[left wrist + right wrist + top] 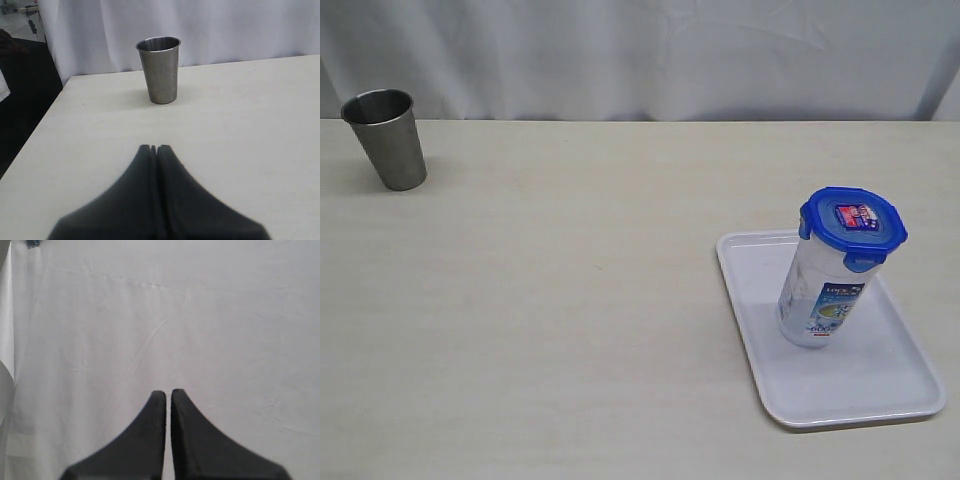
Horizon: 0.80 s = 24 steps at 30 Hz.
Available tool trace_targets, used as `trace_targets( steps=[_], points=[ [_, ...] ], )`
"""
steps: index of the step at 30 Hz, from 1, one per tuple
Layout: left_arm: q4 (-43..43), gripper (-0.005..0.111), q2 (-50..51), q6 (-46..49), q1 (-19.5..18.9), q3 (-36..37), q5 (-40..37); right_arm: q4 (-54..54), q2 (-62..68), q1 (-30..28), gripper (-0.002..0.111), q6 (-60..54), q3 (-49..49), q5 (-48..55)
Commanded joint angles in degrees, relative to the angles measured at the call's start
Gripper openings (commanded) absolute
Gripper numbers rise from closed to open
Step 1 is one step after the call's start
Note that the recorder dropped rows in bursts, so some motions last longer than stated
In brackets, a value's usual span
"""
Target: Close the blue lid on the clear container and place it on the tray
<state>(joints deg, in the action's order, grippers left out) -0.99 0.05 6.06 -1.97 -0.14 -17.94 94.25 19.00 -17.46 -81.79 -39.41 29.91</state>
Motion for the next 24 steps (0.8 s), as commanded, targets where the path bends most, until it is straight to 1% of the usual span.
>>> trace_targets(
  steps=[1, 3, 9, 13, 16, 21, 22, 24],
  points=[
    [0.05, 0.0, -0.05, 0.3, -0.07, 0.14, 0.25, -0.49, -0.06, -0.41, 0.004, 0.24, 0.23, -0.03],
    [0.05, 0.0, -0.05, 0.3, -0.07, 0.14, 0.25, -0.49, -0.06, 0.83, 0.004, 0.24, 0.23, -0.18],
    [0.05, 0.0, -0.05, 0.3, -0.07, 0.14, 0.25, -0.75, -0.06, 8.83, 0.004, -0.01, 0.23, -0.82],
    [0.05, 0.0, -0.05, 0.3, -0.07, 0.14, 0.25, -1.97, -1.56, 12.34, 0.004, -0.98, 0.23, -5.86],
    [0.05, 0.0, -0.05, 0.3, -0.07, 0.14, 0.25, -1.97, -2.39, 13.51, 0.004, -0.87, 0.23, -8.78],
    [0.05, 0.0, -0.05, 0.3, -0.07, 0.14, 0.25, -0.34, -2.79, 13.61, 0.004, 0.83, 0.23, -10.55],
    [0.05, 0.0, -0.05, 0.3, -0.07, 0.14, 0.25, -1.03, -3.07, 13.61, 0.004, 1.72, 0.23, -10.55],
    [0.05, 0.0, -0.05, 0.3, -0.07, 0.14, 0.25, -7.2, -4.33, 13.33, 0.004, 5.58, 0.23, -10.55]
  ],
)
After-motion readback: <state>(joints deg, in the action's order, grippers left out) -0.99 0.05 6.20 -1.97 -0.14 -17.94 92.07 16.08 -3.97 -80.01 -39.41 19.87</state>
